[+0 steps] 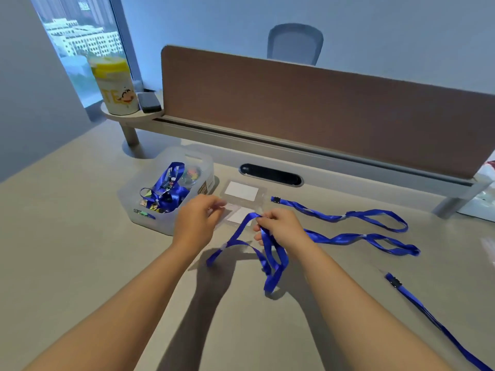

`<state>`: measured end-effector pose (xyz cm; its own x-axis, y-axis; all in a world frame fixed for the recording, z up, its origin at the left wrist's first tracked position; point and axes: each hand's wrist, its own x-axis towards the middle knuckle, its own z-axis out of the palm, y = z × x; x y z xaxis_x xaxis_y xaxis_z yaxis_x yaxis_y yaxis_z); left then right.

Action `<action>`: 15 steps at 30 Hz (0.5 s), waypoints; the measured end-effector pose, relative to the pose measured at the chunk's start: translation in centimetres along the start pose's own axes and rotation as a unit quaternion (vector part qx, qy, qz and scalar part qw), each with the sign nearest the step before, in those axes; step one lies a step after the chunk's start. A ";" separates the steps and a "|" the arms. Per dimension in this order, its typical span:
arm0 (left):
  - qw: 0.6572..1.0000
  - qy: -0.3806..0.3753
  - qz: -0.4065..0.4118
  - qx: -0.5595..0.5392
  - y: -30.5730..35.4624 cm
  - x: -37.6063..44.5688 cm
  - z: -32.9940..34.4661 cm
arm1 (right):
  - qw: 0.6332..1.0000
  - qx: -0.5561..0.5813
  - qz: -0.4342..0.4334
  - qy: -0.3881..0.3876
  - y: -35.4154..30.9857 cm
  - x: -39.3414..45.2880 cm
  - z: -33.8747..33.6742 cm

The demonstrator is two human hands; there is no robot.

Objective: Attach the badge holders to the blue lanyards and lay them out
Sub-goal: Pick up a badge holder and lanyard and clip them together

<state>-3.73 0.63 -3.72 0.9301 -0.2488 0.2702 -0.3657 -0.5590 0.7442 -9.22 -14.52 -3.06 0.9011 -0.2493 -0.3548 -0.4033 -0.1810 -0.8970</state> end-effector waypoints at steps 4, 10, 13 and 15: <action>0.999 0.042 -0.003 -0.018 0.9 2.6 -4.0 | 0.997 0.060 -0.046 0.009 -5.7 0.4 1.0; 0.996 0.087 0.000 -0.015 0.4 7.5 -10.4 | 0.989 0.085 -0.115 0.036 -13.6 2.5 4.5; 0.995 0.101 0.014 -0.020 -0.8 9.8 -13.4 | 0.984 0.116 -0.128 0.047 -16.4 4.0 7.1; 0.993 0.111 0.013 -0.030 -1.9 11.0 -15.1 | 0.982 0.127 -0.129 0.053 -17.9 5.2 9.0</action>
<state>7.74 10.93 7.08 0.9079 -0.0782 0.4119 -0.3924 -0.5046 0.7690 4.15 -4.04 8.74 0.9413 -0.3254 -0.0900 -0.0993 -0.0121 -0.9950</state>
